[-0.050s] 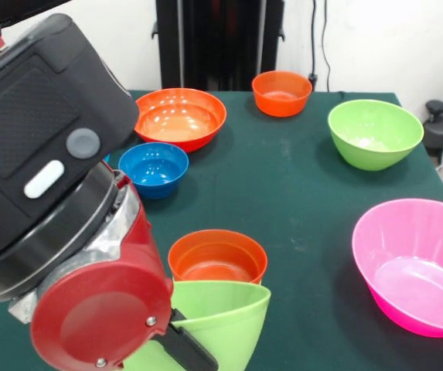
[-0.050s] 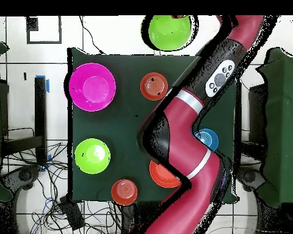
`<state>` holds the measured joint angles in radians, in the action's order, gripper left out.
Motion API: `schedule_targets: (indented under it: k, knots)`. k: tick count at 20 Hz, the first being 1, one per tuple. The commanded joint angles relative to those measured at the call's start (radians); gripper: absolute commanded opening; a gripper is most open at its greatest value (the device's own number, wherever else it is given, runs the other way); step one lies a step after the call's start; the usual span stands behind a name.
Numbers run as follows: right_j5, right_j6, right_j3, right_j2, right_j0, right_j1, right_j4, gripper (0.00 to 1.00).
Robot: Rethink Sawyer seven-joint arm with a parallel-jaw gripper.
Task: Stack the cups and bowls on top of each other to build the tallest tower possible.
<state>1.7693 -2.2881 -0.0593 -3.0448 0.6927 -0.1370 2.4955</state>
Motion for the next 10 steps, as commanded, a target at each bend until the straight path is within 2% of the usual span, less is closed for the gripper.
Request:
schedule_targets:
  k: [1,10]
  knots:
    - [-0.030,-0.233,0.189,-0.006,-0.029,0.016,0.077,0.00]
    - [0.022,-0.241,0.188,-0.006,-0.032,0.017,0.086,0.00]
